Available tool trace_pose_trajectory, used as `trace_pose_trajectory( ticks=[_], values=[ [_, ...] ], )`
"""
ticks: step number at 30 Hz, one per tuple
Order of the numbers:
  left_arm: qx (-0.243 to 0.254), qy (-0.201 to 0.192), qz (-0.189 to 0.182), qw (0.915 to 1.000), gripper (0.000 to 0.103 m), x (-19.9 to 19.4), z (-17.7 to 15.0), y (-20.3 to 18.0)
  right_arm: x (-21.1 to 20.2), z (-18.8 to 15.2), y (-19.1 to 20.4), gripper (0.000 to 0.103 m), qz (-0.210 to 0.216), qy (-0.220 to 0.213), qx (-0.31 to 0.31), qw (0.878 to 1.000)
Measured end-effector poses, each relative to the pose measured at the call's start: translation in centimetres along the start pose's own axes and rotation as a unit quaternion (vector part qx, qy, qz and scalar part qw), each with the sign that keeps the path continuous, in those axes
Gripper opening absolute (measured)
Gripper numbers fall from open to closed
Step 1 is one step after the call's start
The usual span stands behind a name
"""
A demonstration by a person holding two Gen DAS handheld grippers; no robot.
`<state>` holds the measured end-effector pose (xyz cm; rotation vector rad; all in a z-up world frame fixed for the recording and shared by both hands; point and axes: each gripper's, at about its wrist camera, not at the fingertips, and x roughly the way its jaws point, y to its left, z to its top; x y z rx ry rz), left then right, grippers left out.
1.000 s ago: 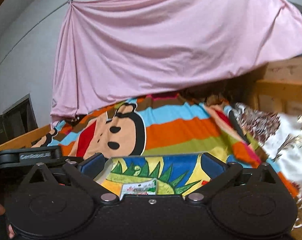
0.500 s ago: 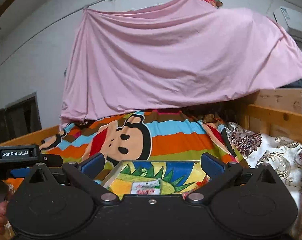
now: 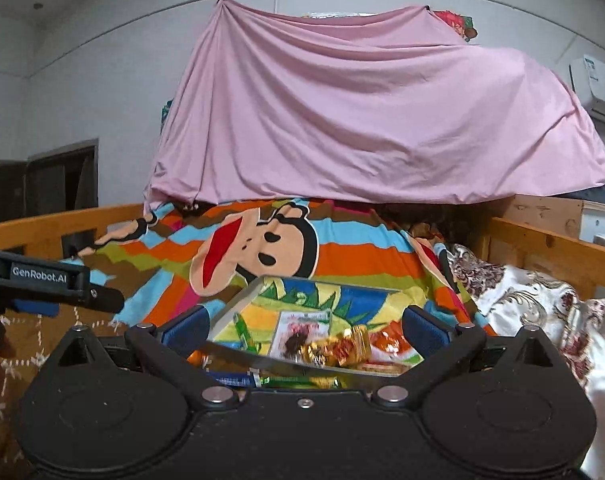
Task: Organize snacks
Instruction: 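Withdraw both tools from the tray back over the remaining snacks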
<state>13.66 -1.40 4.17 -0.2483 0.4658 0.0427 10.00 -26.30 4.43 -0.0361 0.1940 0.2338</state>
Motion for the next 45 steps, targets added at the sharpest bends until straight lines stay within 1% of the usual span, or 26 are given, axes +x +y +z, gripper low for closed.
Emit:
trace_pose_trajectory(
  ticks=[5, 12, 13, 18, 21, 24, 26, 29, 33, 36, 42, 45],
  values=[
    [0.024, -0.009, 0.008, 0.9996, 0.102, -1.9, -1.6, 0.1, -1.9, -1.5, 0.4, 0.102, -0.005, 0.02, 0.009, 1.0],
    [0.066, 0.003, 0.026, 0.9974, 0.103, -3.5, -4.1, 0.5, -3.2, -3.7, 0.6, 0.102, -0.002, 0.08, 0.046, 0.996],
    [0.076, 0.005, 0.029, 0.9967, 0.103, -3.7, -4.3, 0.4, -3.3, -4.0, 0.7, 0.102, 0.0, 0.088, 0.047, 0.995],
    [0.13, 0.006, 0.045, 0.9905, 0.103, -3.9, -5.2, -0.1, -3.2, -4.5, 1.1, 0.102, -0.002, 0.1, 0.044, 0.994],
    [0.145, 0.011, 0.05, 0.9881, 0.103, -3.8, -5.6, -0.1, -2.7, -4.9, 0.9, 0.102, -0.007, 0.112, 0.056, 0.992],
    [0.15, 0.018, 0.049, 0.9873, 0.103, -3.4, -5.8, 0.2, -1.7, -5.3, 0.6, 0.102, -0.008, 0.135, 0.072, 0.988],
    [0.147, 0.021, 0.05, 0.9876, 0.103, -2.9, -5.8, 0.5, -1.2, -5.6, 0.7, 0.102, -0.008, 0.144, 0.072, 0.987],
    [0.147, 0.025, 0.048, 0.9877, 0.103, -2.1, -5.7, 0.9, -0.4, -5.9, 1.1, 0.102, -0.007, 0.154, 0.064, 0.986],
    [0.159, 0.027, 0.05, 0.9856, 0.103, -0.6, -5.7, 1.3, 0.7, -6.5, 1.9, 0.102, -0.001, 0.17, 0.05, 0.984],
    [0.156, 0.034, 0.046, 0.986, 0.103, 0.4, -5.8, 1.9, 1.5, -6.9, 2.6, 0.102, 0.004, 0.182, 0.036, 0.983],
    [0.135, 0.035, 0.048, 0.989, 0.103, 1.9, -5.8, 3.0, 2.9, -7.6, 3.7, 0.102, 0.011, 0.195, 0.014, 0.981],
    [0.136, 0.03, 0.056, 0.9887, 0.103, 2.2, -5.8, 3.7, 3.6, -7.7, 3.9, 0.102, 0.004, 0.196, 0.01, 0.981]
  ],
)
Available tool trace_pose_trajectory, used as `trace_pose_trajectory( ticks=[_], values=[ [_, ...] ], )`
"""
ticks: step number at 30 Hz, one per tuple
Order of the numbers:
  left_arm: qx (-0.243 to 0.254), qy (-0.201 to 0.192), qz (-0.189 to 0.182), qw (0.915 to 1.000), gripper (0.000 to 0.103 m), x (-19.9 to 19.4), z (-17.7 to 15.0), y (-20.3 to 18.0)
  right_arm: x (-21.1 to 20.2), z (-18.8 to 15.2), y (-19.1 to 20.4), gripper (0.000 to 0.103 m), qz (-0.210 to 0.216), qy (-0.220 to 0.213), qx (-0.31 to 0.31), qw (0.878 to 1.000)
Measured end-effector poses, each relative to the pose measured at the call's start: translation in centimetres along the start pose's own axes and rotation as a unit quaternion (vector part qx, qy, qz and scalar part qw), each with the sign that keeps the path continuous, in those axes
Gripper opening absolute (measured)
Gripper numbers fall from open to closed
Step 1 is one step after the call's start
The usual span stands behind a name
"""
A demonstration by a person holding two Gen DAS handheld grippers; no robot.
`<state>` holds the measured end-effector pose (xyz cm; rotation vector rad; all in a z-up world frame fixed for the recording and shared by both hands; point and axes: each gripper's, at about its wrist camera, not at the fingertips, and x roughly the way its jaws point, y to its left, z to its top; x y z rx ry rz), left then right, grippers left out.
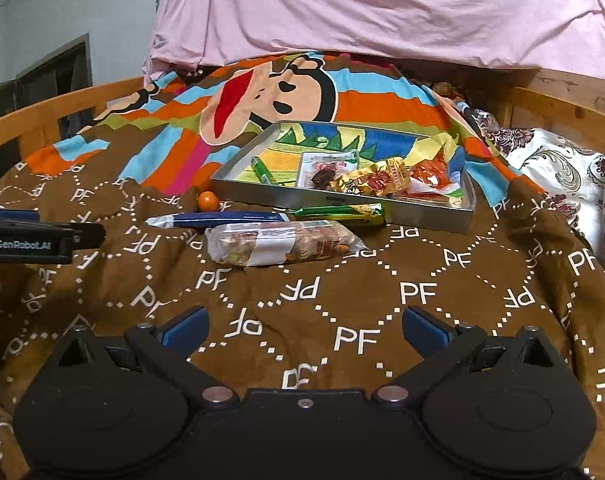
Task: Organize snacks
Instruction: 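Withdraw both tools from the tray back over the remaining snacks, then move the right tool to the clear bread bar while the left tool approaches the blue tube packet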
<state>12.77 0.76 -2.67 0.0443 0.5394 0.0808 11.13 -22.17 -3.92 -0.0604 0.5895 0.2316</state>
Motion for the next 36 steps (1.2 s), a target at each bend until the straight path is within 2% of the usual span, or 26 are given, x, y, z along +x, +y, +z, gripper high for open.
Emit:
trace_pose_trajectory(
  ticks=[3, 12, 18, 27, 36],
  values=[
    [-0.006, -0.001, 0.006, 1.0, 0.103, 0.6, 0.2, 0.5, 0.7, 0.3, -0.3, 0.102, -0.006, 0.0, 0.011, 1.0],
    [-0.063, -0.006, 0.012, 0.9979, 0.103, 2.5, 0.9, 2.2, 2.1, 0.1, -0.9, 0.102, -0.021, 0.012, 0.019, 1.0],
    [-0.051, -0.016, 0.016, 0.9984, 0.103, 3.0, 1.3, 2.2, 3.1, 0.2, -0.8, 0.102, -0.024, 0.017, 0.022, 0.999],
    [-0.062, -0.021, -0.003, 0.9978, 0.103, 5.7, 3.0, 1.8, 4.4, 0.3, -0.3, 0.102, -0.016, 0.017, 0.014, 1.0],
    [-0.051, 0.005, -0.022, 0.9985, 0.103, 9.7, 4.4, 1.8, 6.7, 1.0, 0.9, 0.102, -0.021, -0.01, -0.013, 1.0]
  ],
)
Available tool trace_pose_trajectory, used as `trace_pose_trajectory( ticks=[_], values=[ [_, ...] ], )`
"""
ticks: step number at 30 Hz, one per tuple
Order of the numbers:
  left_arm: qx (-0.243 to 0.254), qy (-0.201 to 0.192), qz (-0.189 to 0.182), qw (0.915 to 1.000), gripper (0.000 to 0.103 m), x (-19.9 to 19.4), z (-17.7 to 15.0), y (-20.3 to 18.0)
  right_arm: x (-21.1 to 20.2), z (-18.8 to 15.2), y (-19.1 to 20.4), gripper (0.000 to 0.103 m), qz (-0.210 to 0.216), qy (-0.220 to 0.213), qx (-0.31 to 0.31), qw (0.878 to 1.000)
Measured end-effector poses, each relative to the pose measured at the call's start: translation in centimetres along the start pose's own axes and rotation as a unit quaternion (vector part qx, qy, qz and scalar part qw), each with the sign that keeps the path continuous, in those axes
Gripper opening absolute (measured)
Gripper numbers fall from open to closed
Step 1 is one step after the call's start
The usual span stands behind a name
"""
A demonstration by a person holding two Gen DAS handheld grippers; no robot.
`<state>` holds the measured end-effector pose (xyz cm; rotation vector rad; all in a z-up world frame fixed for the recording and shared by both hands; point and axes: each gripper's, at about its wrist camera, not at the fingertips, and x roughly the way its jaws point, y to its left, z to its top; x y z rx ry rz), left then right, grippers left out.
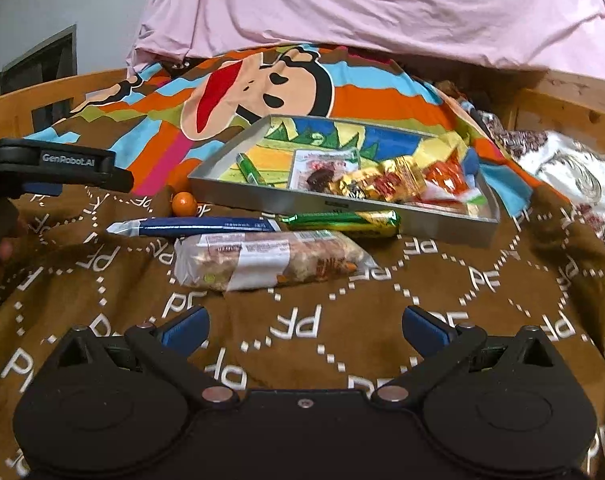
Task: Organize snacks
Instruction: 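Move the right tool to the clear bread bar while the left tool approaches the blue tube packet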
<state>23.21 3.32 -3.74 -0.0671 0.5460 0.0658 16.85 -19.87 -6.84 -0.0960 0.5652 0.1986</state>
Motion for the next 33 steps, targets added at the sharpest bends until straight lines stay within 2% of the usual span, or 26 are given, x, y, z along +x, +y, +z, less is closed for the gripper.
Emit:
trace_pose_trajectory(
  ticks=[4, 9, 13, 17, 24, 28, 33],
  values=[
    [0.008, 0.02, 0.017, 0.9996, 0.103, 1.9, 0.4, 0.3, 1.5, 0.3, 0.3, 0.102, -0.008, 0.003, 0.009, 1.0],
    [0.0, 0.046, 0.016, 0.9988, 0.103, 3.8, 1.0, 1.2, 2.2, 0.9, 0.9, 0.102, -0.019, -0.012, 0.018, 1.0],
    [-0.006, 0.061, 0.011, 0.998, 0.103, 5.0, 1.7, 1.9, 2.4, 2.0, 3.0, 0.102, -0.04, -0.058, -0.023, 0.997],
    [-0.009, 0.069, 0.006, 0.9975, 0.103, 6.0, 2.4, 2.2, 3.7, 2.7, 5.2, 0.102, -0.065, -0.079, -0.069, 0.992],
    [0.023, 0.079, 0.01, 0.9966, 0.103, 7.3, 2.6, 1.5, 5.2, 3.1, 6.7, 0.102, -0.084, -0.084, -0.1, 0.988],
    [0.042, 0.08, 0.017, 0.9957, 0.103, 7.5, 2.4, 1.1, 5.1, 2.9, 6.2, 0.102, -0.094, -0.075, -0.081, 0.989],
    [0.062, 0.074, 0.011, 0.9952, 0.103, 6.9, 2.3, 0.7, 4.7, 2.7, 5.2, 0.102, -0.127, -0.067, -0.06, 0.988]
  ],
)
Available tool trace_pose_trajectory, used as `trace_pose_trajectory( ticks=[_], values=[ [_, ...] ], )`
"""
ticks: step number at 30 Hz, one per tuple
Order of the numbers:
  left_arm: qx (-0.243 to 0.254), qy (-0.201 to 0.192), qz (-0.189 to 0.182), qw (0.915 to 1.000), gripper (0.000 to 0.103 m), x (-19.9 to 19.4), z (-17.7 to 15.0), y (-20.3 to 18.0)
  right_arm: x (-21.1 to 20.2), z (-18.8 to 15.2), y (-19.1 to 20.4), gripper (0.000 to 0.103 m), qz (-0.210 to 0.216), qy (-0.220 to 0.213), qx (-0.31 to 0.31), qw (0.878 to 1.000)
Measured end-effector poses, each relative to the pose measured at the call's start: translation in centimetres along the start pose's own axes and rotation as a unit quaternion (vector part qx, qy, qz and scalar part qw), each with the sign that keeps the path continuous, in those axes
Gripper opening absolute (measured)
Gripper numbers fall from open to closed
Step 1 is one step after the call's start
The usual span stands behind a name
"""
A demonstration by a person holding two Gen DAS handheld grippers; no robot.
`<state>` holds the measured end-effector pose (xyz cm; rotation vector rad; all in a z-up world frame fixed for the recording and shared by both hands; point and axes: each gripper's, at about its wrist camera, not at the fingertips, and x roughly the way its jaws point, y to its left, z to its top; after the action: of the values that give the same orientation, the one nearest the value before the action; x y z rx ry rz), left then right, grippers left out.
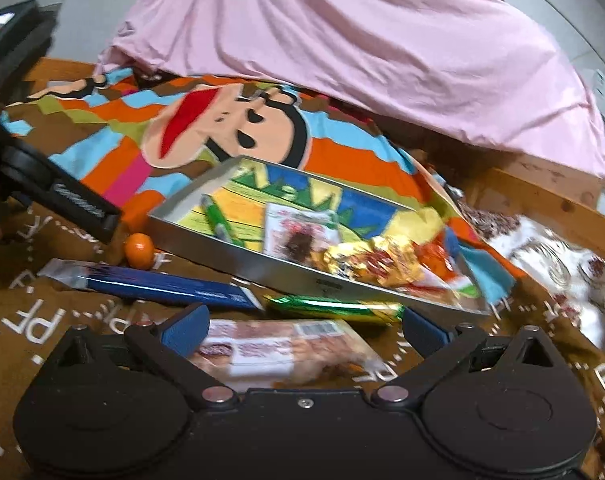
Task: Organize snacks
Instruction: 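Move the right tool to the clear bread bar while the left tool approaches the blue tube packet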
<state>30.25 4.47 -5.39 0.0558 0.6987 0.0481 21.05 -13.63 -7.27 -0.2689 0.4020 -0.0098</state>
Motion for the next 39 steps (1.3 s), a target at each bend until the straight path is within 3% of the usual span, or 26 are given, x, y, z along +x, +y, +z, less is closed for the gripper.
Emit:
trace_pose_trajectory(
  ticks=[4, 8, 11, 15, 18, 23, 26, 29, 35, 39],
  values=[
    [0.036, -0.016, -0.029, 0.9988, 0.103, -1.0, 0.1, -0.6, -0.2, -0.1, -1.3, 0.102, -0.005, 0.017, 0.037, 0.999],
    [0.089, -0.028, -0.066, 0.9935, 0.103, -1.3, 0.4, -1.5, -1.3, 0.1, -1.2, 0.102, 0.02, 0.008, 0.052, 0.998],
    [0.131, -0.019, -0.098, 0.9864, 0.103, -0.9, 1.0, -2.4, -1.6, 0.1, 0.4, 0.102, 0.045, -0.01, 0.018, 0.999],
    [0.146, 0.007, -0.139, 0.9794, 0.102, 0.3, 1.5, -3.4, -1.1, 0.0, 2.9, 0.102, 0.064, -0.01, -0.056, 0.996],
    [0.151, 0.027, -0.164, 0.9746, 0.102, 1.1, 1.5, -4.0, -0.6, -0.6, 3.3, 0.102, 0.042, 0.007, -0.076, 0.996],
    [0.145, 0.053, -0.192, 0.9691, 0.102, 1.2, 1.1, -4.7, -0.7, -0.1, 0.7, 0.102, 0.025, 0.023, -0.01, 0.999],
    [0.143, 0.091, -0.21, 0.9628, 0.102, 1.6, 0.9, -5.2, -1.5, -0.4, -0.7, 0.102, 0.017, 0.035, 0.005, 0.999],
    [0.134, 0.136, -0.203, 0.9602, 0.099, 2.5, 0.4, -5.5, -2.7, -1.0, -2.5, 0.102, 0.008, 0.054, 0.023, 0.998],
    [0.092, 0.157, -0.204, 0.9619, 0.096, 1.2, 0.0, -5.7, -3.7, -2.1, -6.3, 0.102, -0.02, 0.106, 0.084, 0.991],
    [0.084, 0.167, -0.208, 0.9601, 0.096, -0.1, -0.3, -6.5, -4.6, -2.5, -7.8, 0.102, -0.027, 0.112, 0.115, 0.987]
  ],
)
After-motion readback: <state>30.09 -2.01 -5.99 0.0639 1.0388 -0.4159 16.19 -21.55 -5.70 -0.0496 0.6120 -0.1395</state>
